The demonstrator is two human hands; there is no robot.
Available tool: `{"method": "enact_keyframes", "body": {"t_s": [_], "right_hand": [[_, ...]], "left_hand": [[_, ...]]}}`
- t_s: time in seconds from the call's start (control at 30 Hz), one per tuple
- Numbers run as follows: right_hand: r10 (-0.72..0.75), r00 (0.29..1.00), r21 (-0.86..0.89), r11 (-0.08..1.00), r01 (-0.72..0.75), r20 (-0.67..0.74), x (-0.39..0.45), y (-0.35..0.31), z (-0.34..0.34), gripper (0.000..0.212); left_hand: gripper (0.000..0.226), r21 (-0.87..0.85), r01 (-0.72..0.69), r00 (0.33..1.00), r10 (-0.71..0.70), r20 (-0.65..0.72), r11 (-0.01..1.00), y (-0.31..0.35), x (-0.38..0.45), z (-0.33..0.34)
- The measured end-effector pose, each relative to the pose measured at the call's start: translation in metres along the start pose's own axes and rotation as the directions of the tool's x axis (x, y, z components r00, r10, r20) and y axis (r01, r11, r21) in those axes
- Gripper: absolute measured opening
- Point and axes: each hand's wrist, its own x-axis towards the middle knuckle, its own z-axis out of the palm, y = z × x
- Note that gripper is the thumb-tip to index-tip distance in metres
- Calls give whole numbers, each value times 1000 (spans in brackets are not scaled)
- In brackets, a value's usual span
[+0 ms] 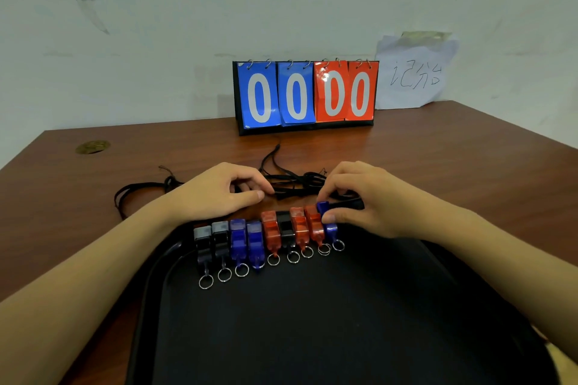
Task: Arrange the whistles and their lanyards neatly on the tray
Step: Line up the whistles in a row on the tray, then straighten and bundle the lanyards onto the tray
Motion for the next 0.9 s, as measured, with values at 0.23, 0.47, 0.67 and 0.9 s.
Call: {"method": "enact_keyframes", "body": {"t_s": [0.23,0.47,0.67,0.9], "right_hand": [[172,976,-17,984,-176,-131,1,46,-40,14],[258,952,-36,966,-256,166,11,78,-35,16],[176,972,-7,984,-177,157,30,77,-29,5],[23,965,253,966,46,-263,65,32,-63,10]], "left_hand": [[19,9,12,1000,-12,-22,1000,-2,0,3],[18,33,40,999,-39,-33,999,-1,0,2],[17,40,69,997,-69,-19,997,9,4,2],[36,39,20,965,-9,-263,999,12,16,12]]}}
